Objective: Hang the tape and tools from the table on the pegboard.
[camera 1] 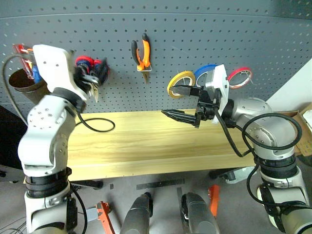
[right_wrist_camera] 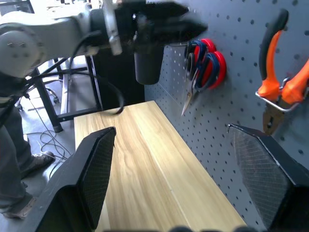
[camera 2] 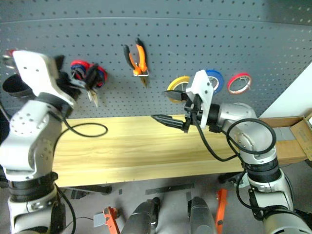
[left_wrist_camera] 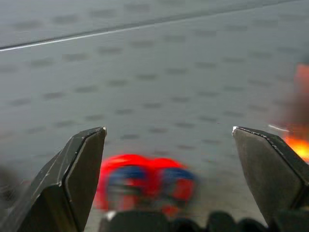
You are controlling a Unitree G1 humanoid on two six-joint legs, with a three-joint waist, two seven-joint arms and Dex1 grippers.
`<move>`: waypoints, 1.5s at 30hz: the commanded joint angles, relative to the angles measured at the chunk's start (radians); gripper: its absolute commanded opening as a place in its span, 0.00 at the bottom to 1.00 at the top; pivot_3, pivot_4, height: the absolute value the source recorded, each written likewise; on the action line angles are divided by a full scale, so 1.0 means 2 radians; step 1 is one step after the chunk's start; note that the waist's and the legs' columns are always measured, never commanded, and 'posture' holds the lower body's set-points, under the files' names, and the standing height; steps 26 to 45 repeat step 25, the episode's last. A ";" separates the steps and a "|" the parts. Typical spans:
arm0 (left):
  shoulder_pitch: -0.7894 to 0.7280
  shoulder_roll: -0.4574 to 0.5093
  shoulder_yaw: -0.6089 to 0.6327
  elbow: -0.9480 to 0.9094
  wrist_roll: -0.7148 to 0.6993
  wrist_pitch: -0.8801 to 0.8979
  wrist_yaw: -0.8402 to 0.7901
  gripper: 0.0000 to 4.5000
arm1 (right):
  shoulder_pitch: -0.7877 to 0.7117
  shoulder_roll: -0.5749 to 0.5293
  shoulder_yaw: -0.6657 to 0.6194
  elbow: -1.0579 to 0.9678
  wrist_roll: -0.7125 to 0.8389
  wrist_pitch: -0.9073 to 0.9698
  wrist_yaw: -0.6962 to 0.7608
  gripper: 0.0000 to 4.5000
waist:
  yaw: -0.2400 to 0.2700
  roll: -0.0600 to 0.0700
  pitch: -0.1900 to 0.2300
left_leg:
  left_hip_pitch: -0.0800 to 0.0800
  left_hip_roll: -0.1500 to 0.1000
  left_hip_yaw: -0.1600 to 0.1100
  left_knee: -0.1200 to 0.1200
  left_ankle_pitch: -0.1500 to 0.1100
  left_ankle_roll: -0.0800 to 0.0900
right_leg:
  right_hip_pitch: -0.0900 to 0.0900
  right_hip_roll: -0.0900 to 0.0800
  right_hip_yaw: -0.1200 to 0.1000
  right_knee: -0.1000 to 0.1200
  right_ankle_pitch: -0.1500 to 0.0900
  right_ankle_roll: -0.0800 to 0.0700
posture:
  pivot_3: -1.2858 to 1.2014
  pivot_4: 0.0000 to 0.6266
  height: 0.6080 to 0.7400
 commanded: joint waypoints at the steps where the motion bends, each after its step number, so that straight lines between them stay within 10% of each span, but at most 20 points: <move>1: 0.045 0.013 -0.024 -0.050 -0.012 0.005 -0.050 1.00 | 0.015 -0.008 -0.018 -0.030 0.016 -0.001 -0.003 0.89 | 0.000 0.000 -0.001 | 0.000 0.000 0.000 0.000 0.000 0.000 | 0.000 0.000 0.000 0.000 0.000 0.000 | 0.49 0.28 1.00; 17: 0.266 -0.068 -0.014 0.028 0.013 -0.101 -0.093 1.00 | 0.184 0.043 0.016 -0.021 -0.123 -0.115 -0.149 0.89 | 0.005 0.006 -0.032 | 0.002 0.001 0.000 0.000 0.000 0.000 | 0.003 0.001 0.001 -0.001 0.000 0.000 | 0.48 0.21 1.00; 25: 0.276 -0.105 0.008 0.136 0.083 -0.226 -0.042 1.00 | 0.277 0.089 0.000 0.121 -0.215 -0.284 -0.231 0.89 | 0.008 0.007 -0.048 | 0.010 0.001 0.000 -0.001 -0.001 0.002 | 0.008 0.002 0.001 -0.001 0.000 0.000 | 0.48 0.16 1.00; 45: 0.276 -0.105 0.008 0.136 0.083 -0.226 -0.042 1.00 | 0.277 0.089 0.000 0.121 -0.215 -0.284 -0.231 0.89 | 0.008 0.007 -0.048 | 0.010 0.001 0.000 -0.001 -0.001 0.002 | 0.008 0.002 0.001 -0.001 0.000 0.000 | 0.48 0.16 1.00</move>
